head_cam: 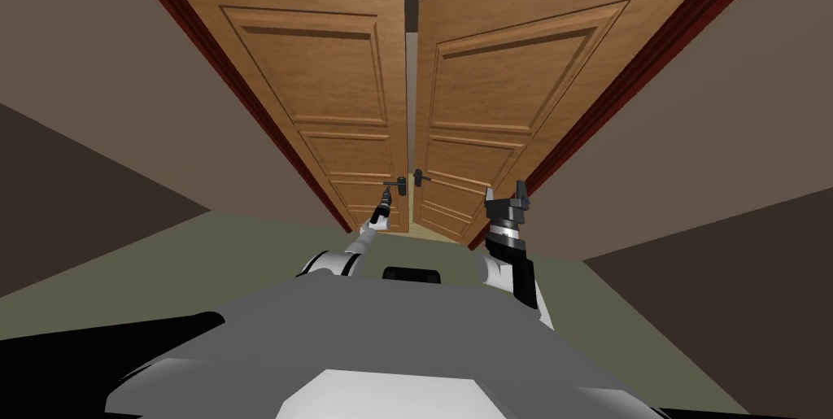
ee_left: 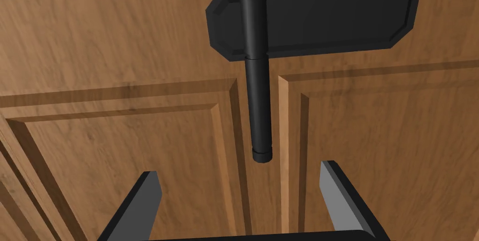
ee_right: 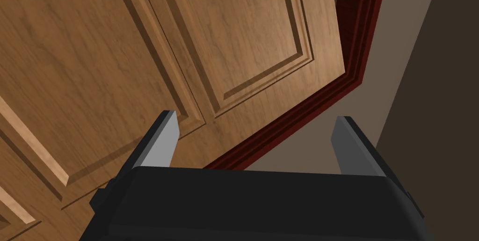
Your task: Push the door open
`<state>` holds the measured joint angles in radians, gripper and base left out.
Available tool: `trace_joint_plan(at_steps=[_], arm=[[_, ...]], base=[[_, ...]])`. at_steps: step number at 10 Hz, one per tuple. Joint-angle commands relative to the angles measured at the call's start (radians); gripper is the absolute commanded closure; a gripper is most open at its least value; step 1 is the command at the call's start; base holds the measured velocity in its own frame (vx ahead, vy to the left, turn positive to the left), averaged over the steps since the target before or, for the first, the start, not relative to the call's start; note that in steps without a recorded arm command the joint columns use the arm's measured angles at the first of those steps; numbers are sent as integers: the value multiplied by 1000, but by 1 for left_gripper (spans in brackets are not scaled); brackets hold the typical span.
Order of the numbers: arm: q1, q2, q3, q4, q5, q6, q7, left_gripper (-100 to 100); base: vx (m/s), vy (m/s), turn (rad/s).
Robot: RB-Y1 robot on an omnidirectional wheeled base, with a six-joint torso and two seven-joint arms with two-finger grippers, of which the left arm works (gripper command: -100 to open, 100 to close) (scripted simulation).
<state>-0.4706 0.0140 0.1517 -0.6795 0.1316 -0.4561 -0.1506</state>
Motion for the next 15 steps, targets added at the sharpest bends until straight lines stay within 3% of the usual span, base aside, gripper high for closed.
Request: trace_joint_plan(at_steps=[1, 4, 8, 9, 10, 15], arm=[[3, 14, 1, -6, 0, 1, 0, -100], [2, 26, 5, -4, 1, -3, -2, -100], [2, 5, 11, -2, 3, -7, -4, -100], [5, 9, 10, -10, 2, -3, -4, -100], [5, 9, 10, -10, 2, -3, -4, 100], [5, 9, 10, -10, 2, -3, -4, 100]], base=[[159, -13, -23], [183, 10, -17], [179, -2, -20], [71, -3, -3], [-10, 0, 4], [-13, 1, -2]])
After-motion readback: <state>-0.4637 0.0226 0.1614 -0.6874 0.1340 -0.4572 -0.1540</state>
